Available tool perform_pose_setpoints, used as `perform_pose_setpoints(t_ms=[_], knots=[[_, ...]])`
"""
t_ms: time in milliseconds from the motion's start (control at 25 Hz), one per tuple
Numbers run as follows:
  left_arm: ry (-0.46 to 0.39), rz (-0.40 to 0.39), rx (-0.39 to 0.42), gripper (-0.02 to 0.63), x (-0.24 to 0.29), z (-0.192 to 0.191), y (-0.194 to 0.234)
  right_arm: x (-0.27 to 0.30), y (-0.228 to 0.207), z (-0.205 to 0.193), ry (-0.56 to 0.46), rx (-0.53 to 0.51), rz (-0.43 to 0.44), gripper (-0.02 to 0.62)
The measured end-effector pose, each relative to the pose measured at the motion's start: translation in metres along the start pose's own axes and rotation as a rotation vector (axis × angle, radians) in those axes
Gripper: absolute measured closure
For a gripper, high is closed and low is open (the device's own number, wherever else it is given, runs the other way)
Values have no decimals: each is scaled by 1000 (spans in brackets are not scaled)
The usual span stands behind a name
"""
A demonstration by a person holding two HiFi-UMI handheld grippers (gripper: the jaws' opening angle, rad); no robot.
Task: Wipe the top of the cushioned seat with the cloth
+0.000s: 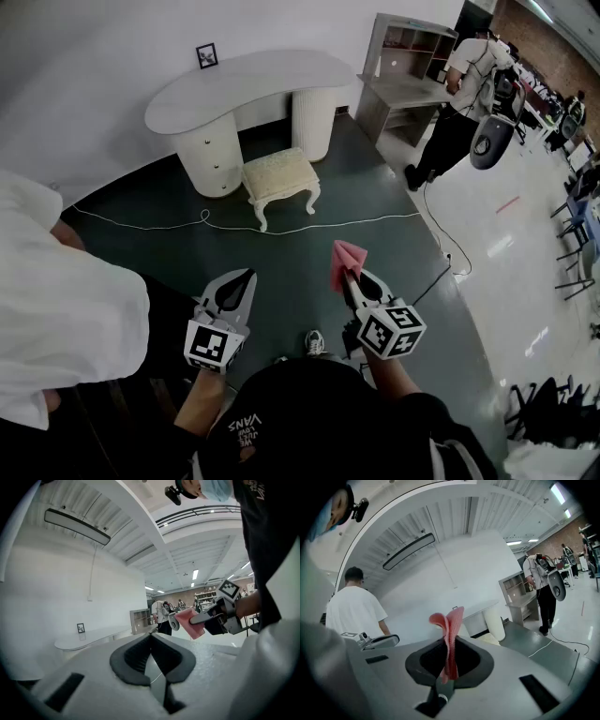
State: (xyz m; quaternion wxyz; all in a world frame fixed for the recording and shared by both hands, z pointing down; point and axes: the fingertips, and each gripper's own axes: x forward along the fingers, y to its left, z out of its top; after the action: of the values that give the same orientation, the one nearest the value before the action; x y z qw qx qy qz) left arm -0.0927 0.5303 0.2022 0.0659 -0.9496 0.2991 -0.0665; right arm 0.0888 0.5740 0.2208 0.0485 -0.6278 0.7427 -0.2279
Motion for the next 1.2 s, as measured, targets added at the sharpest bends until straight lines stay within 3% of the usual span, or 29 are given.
perform_pose_setpoints(t_ms=[600,880,1200], knots=[[8,43,-41,588,59,-9,13,39,-45,19,12,16,44,569],[36,91,-44,588,94,-16,16,68,-79,25,61,7,90,569],[92,165,-96,588,112,-31,49,120,-90,35,114,12,136,569]])
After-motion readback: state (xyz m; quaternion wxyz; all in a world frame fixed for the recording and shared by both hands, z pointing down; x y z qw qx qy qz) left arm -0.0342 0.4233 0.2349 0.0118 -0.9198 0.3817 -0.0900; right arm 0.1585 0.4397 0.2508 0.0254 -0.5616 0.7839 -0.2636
